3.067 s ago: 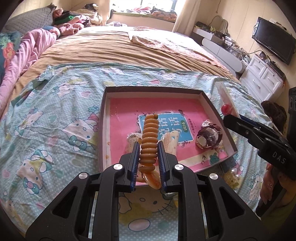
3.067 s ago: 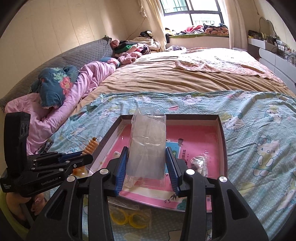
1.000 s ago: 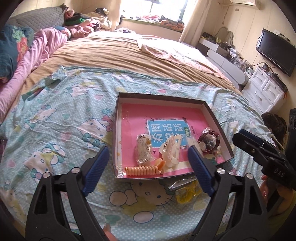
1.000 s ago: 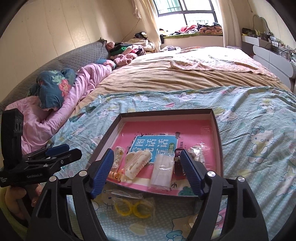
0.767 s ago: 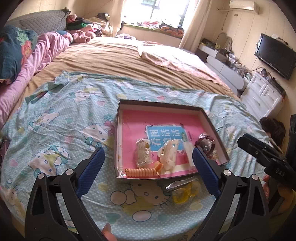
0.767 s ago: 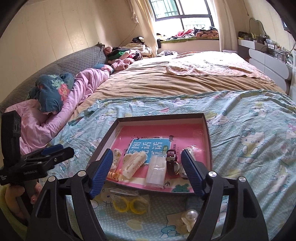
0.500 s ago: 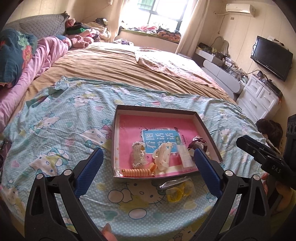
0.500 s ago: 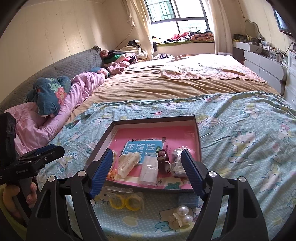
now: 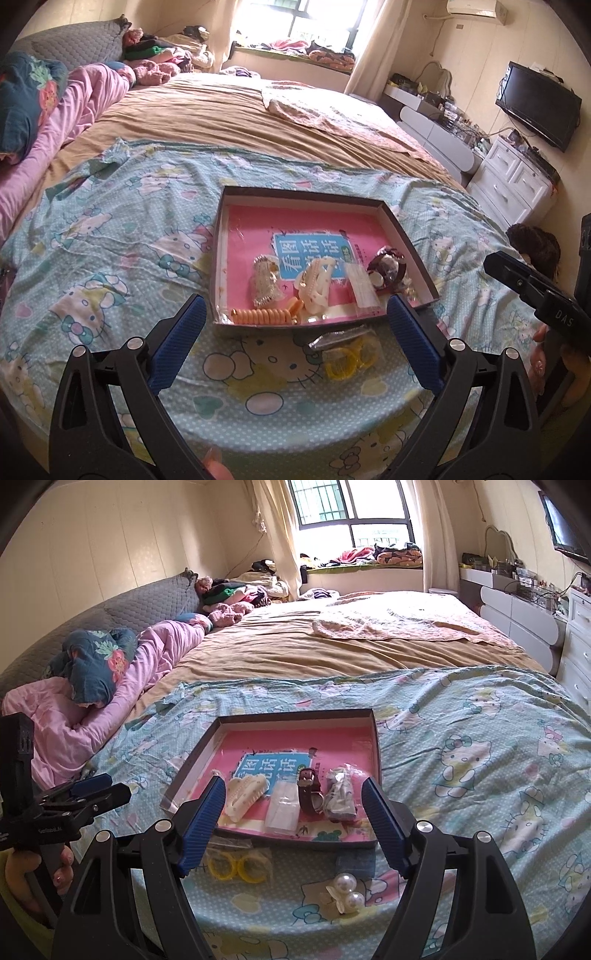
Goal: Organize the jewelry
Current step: 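Withdraw both open tools from the box toward the remaining jewelry, then grasp the pearl earrings with the right tool while the left grasps the bagged yellow hair ties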
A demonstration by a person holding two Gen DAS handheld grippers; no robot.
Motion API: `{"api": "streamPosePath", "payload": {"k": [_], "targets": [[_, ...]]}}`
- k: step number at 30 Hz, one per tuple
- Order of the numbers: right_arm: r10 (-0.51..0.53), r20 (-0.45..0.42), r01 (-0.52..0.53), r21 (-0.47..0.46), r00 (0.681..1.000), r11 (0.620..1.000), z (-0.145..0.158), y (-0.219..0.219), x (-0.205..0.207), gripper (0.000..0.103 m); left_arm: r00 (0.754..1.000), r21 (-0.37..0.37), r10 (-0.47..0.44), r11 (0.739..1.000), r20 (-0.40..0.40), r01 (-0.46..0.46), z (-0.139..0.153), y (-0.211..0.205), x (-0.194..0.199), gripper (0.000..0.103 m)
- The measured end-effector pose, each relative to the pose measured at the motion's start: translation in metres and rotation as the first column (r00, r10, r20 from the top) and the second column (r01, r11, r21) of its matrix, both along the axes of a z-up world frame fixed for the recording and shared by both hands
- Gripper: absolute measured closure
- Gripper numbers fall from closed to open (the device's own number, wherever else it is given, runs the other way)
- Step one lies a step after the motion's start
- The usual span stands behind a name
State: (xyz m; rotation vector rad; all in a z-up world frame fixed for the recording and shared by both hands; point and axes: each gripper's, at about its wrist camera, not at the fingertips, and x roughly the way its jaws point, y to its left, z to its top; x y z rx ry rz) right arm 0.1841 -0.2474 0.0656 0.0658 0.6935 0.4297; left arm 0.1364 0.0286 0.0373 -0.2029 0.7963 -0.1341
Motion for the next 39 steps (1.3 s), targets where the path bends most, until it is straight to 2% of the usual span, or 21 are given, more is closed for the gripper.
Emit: {"api": "streamPosePath", "payload": {"k": [22,28,31,39], "targets": [[-0.004,-0.146,-0.005,-0.060,0.989,0.998,-0.064,-0.019,-0.005,0.028,0.990,0.036,-0.063,0.997,-0.127,0.068,-0.046,-0.037,0.005,0.012],[-0.001,-0.176,-0.013,-0.079,0.984,0.997,-0.081,-0.022,-0.002,0.029,0.980,0.002,-0.077,0.997,-0.182,0.079,-0.062,-0.045,0.009,0.012],[0.009,-0.193,-0.026,-0.084,0.981,0.996,-0.089,-0.023,0.001,0.033,0.972,-0.038,-0.087,0.996,-0.219,0.081,-0.072,-0.048,0.011,0.012],[0.028,-0.245,-0.051,-0.087,0.969,0.995,-0.110,-0.026,0.005,0.041,0.959,-0.076,-0.096,0.994,-0.267,0.079,-0.089,-0.054,0.017,0.012]]}}
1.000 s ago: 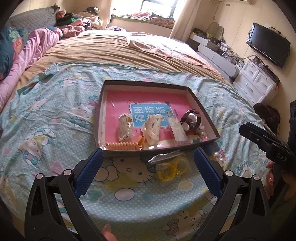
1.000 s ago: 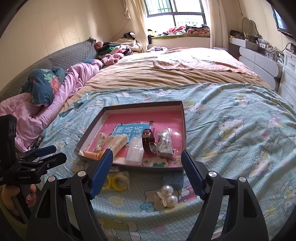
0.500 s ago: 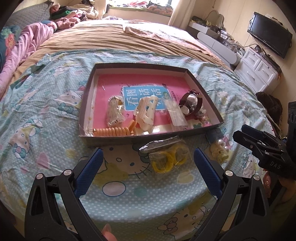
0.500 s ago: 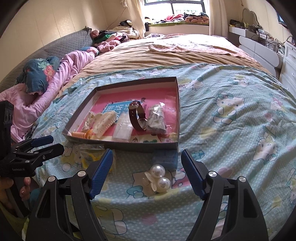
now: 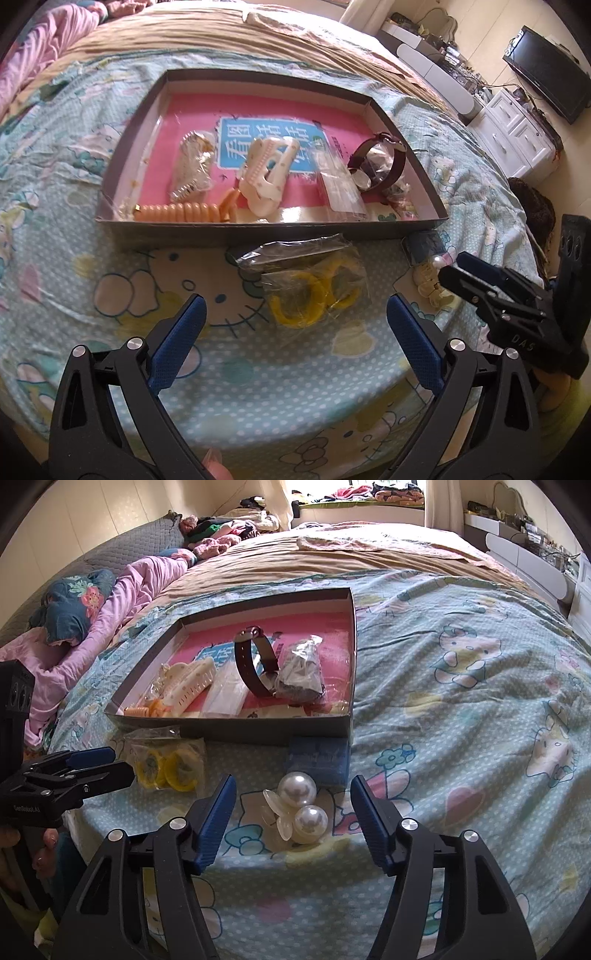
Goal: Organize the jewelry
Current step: 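Grasp the pearl earrings with the right tool while the left grasps the bagged yellow hair ties, then carry the pearl earrings and bagged yellow hair ties over the pink box with both tools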
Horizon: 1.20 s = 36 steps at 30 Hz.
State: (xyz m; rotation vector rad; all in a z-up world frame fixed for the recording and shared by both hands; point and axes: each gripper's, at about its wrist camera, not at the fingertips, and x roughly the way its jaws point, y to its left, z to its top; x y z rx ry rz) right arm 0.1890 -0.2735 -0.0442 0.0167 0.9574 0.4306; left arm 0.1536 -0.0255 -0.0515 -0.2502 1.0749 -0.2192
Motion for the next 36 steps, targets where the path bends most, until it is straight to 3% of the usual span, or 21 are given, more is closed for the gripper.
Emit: {"api": "streamPosePath", "payload": {"k": [9,18,24,26,28,36], "targets": [[0.017,-0.052,-0.018,-0.005,0.999,1.000,-0.019,0.001,0.005,0.048,0.998,-0.054,0.019,0.998,-0.061,-0.022,-0.018,-0.002,0.008,0.012],[0.040,-0.071,-0.039,0.009,0.997,0.999,-0.027,0.000,0.006,0.058,0.998,-0.058,0.029,0.998,-0.058,-0.032,-0.022,-0.009,0.012,0.012],[0.056,-0.074,-0.055,0.011,0.996,0.998,-0.028,0.000,0.006,0.068,0.999,-0.018,0.022,1.000,-0.049,-0.023,-0.024,-0.020,0.013,0.032],[0.057,-0.075,-0.057,0.014,0.996,0.998,-0.027,-0.001,0.006,0.070,0.999,0.006,0.016,1.000,-0.042,-0.016,-0.024,-0.022,0.013,0.053],[0.058,-0.076,-0.057,0.018,0.995,0.998,-0.027,0.001,0.006,0.071,0.999,0.017,0.012,1.000,-0.036,-0.011,-0.024,-0.023,0.013,0.064],[0.070,-0.070,-0.068,0.029,0.995,0.997,-0.018,0.002,0.001,0.071,1.000,0.006,-0.017,1.000,0.014,0.017,-0.009,-0.021,0.004,0.079]]}}
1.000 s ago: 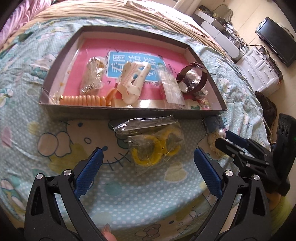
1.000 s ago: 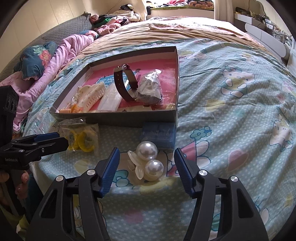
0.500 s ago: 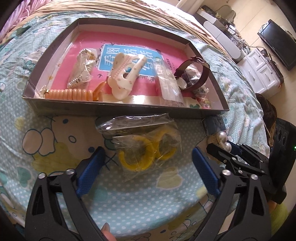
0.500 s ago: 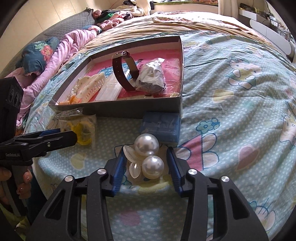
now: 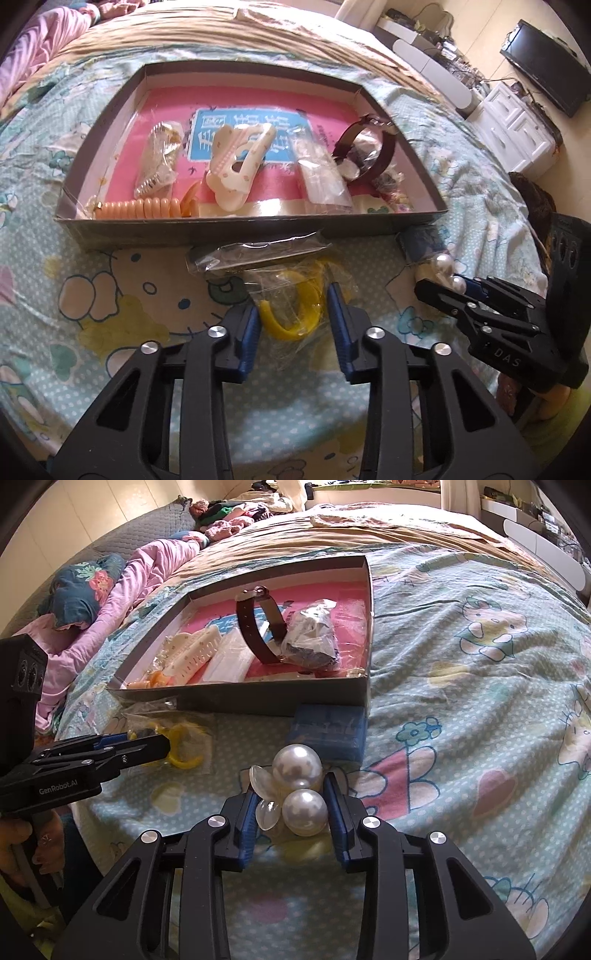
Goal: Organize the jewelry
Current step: 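Carry the pearl earrings and bagged yellow hair ties over the pink box with both tools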
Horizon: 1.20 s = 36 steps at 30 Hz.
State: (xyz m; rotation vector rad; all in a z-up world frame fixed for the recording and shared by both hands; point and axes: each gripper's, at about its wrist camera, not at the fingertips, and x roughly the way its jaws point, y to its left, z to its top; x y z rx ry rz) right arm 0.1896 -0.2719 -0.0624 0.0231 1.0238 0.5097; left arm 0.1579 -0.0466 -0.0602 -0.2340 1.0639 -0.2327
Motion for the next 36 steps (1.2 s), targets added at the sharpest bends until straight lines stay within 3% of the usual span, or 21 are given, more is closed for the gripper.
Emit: {"api": "streamPosePath", "payload": {"k": [9,18,19,20,36], "targets": [[0.008,0.031,-0.008,0.007,0.999,1.000,0.015,0.005,-0.005,0.071,0.998,-0.027,-0.014,1.000,0.059,0.016,0.024,0.006,-0.015,0.084],[0.023,0.073,-0.024,0.013,0.997,1.000,0.034,0.014,-0.006,0.071,0.991,-0.025,0.054,0.998,0.127,-0.051,0.049,0.031,-0.023,0.085],[0.026,0.077,-0.027,0.013,0.997,1.000,0.035,0.015,-0.006,0.071,0.989,-0.026,0.063,0.998,0.134,-0.060,0.051,0.035,-0.024,0.096],[0.030,0.082,-0.031,0.014,0.996,0.999,0.037,0.017,-0.006,0.071,0.988,-0.028,0.068,0.997,0.136,-0.065,0.053,0.038,-0.024,0.097],[0.071,0.160,-0.077,0.030,0.985,0.997,0.066,0.043,0.001,0.071,0.964,-0.025,0.142,0.990,0.226,-0.140,0.086,0.072,-0.017,0.098]]}}
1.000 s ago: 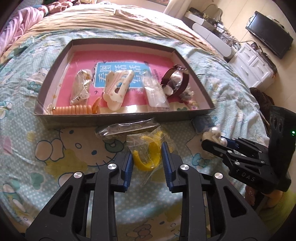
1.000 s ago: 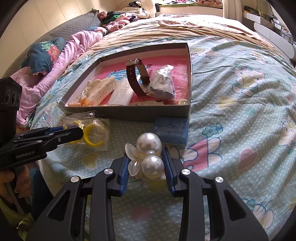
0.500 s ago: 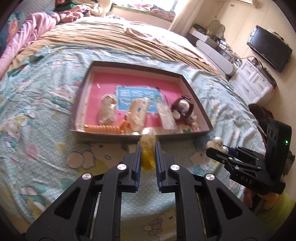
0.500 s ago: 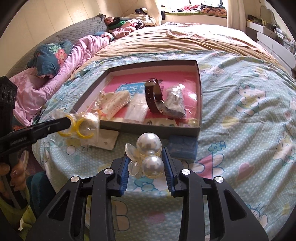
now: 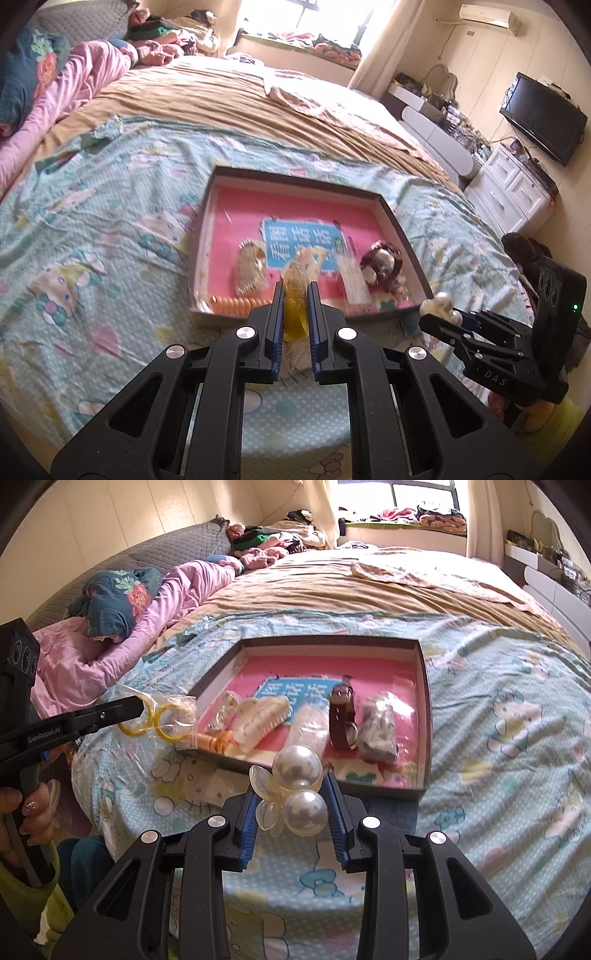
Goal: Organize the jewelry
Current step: 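Carry the pearl earrings and bagged yellow hair ties over the pink box with both tools, then open the right tool to drop the pearls in the box while the left releases the bag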
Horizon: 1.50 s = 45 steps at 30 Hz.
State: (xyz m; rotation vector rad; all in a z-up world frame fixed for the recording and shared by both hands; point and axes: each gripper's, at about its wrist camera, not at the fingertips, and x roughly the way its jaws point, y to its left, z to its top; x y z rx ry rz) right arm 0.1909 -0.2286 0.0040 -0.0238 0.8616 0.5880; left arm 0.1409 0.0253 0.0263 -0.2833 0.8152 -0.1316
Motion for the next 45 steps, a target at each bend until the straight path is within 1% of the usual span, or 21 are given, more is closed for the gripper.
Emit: {"api": "streamPosePath", "payload": {"k": [5,13,26,35,39,45], "targets": [[0.006,0.025,-0.006,0.009,1.000,1.000,0.008,0.008,0.008,0.071,1.000,0.010,0.021,1.000,0.004,-0.021,0.002,0.008,0.007,0.098],[0.013,0.044,-0.013,0.015,0.999,1.000,0.013,0.019,0.018,0.071,0.999,0.017,0.032,0.999,0.006,-0.032,0.000,0.015,0.020,0.098],[0.026,0.049,-0.026,0.016,0.998,1.000,0.013,0.038,0.035,0.071,0.999,0.018,0.044,0.999,0.002,-0.044,-0.006,0.024,0.044,0.098],[0.029,0.055,-0.030,0.009,0.998,1.000,0.013,0.045,0.043,0.071,0.998,0.010,0.059,0.998,0.004,-0.059,-0.012,0.030,0.053,0.098],[0.030,0.054,-0.030,0.002,0.998,1.000,0.011,0.050,0.047,0.071,0.998,0.007,0.068,0.998,0.005,-0.068,-0.017,0.034,0.057,0.098],[0.026,0.054,-0.024,-0.028,0.998,0.999,0.004,0.055,0.053,0.071,0.996,-0.005,0.085,0.996,-0.018,-0.085,-0.028,0.042,0.062,0.097]]}}
